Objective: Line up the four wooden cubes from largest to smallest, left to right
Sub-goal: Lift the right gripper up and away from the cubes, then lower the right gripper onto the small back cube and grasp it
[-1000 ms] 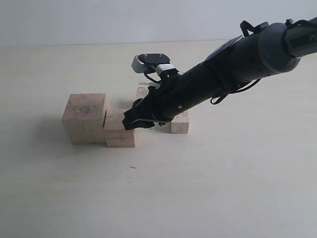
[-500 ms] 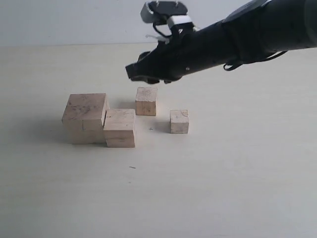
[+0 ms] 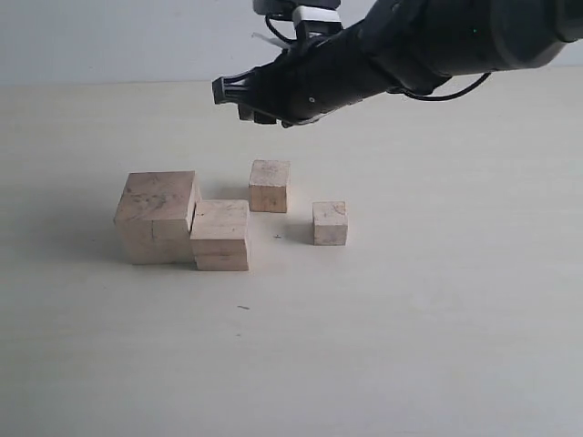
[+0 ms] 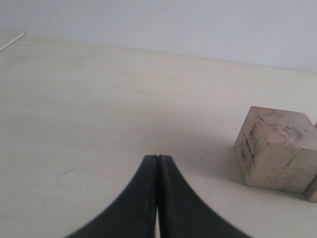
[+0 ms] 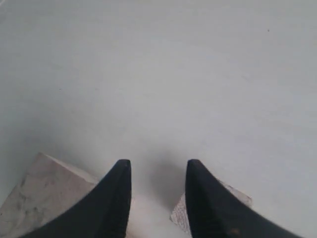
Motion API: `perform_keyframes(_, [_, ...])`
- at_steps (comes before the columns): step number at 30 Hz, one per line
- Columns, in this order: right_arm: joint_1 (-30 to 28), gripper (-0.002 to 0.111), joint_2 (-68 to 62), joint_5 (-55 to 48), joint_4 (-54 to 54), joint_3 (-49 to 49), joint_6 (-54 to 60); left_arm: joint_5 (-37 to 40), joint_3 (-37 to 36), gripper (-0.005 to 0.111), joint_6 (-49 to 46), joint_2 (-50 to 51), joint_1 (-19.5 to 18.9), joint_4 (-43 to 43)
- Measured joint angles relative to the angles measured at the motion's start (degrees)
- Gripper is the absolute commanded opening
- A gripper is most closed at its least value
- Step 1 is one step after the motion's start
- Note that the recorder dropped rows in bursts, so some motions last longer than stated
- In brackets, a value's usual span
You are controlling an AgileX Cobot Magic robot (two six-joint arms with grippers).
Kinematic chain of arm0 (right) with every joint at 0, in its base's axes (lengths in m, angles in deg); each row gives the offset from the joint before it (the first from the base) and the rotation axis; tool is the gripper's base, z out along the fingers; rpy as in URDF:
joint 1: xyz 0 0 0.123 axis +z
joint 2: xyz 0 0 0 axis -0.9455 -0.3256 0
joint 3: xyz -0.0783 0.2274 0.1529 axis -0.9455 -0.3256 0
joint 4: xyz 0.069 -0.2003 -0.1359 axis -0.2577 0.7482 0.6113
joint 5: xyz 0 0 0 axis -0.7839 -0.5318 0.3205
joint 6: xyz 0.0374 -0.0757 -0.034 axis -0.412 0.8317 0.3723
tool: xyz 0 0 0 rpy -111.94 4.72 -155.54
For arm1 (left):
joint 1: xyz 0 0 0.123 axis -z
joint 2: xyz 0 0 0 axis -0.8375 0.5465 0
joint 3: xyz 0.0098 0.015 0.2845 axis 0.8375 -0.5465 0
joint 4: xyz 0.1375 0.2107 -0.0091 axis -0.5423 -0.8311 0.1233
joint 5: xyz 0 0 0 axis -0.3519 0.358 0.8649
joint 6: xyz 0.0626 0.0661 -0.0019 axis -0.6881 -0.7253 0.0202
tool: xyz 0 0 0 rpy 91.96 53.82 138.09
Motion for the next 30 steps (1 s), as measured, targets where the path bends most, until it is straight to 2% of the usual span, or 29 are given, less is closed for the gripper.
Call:
perform_keyframes(1, [0.03, 0.035, -1.23, -0.81, 10.26, 1.38, -10.43, 0.0, 0.0, 0.0, 0.0, 0.0, 0.0, 0.0])
perform_keyframes(2, [0.13, 0.035, -1.67, -1.8, 14.17, 1.91, -14.57, 0.0, 0.0, 0.0, 0.0, 0.0, 0.0, 0.0])
perform_keyframes(3, [0.26, 0.035, -2.08, -5.02, 22.63, 3.3, -23.86, 0.0, 0.0, 0.0, 0.0, 0.0, 0.0, 0.0])
perform_keyframes(7, [0.86, 0.035, -2.17, -13.45, 35.5, 6.17, -35.03, 0.0, 0.0, 0.0, 0.0, 0.0, 0.0, 0.0])
perform_keyframes(11, [5.15, 0.035, -2.17, -15.91, 49.98, 7.99, -49.03, 0.0, 0.0, 0.0, 0.0, 0.0, 0.0, 0.0])
perform_keyframes(14, [8.15, 0.04, -2.86, -17.65, 64.72, 10.15, -65.12, 0.0, 0.0, 0.0, 0.0, 0.0, 0.0, 0.0])
perform_keyframes(18, [8.29, 0.059, -7.39, -23.42, 68.31, 15.44, -72.56, 0.0, 0.0, 0.0, 0.0, 0.0, 0.0, 0.0])
perform_keyframes(20, [8.29, 0.064, -9.63, -25.33, 68.56, 18.17, -72.97, 0.0, 0.0, 0.0, 0.0, 0.0, 0.0, 0.0])
perform_keyframes(30, [8.29, 0.066, -16.89, -28.17, 66.58, 23.22, -73.96, 0.0, 0.0, 0.0, 0.0, 0.0, 0.0, 0.0])
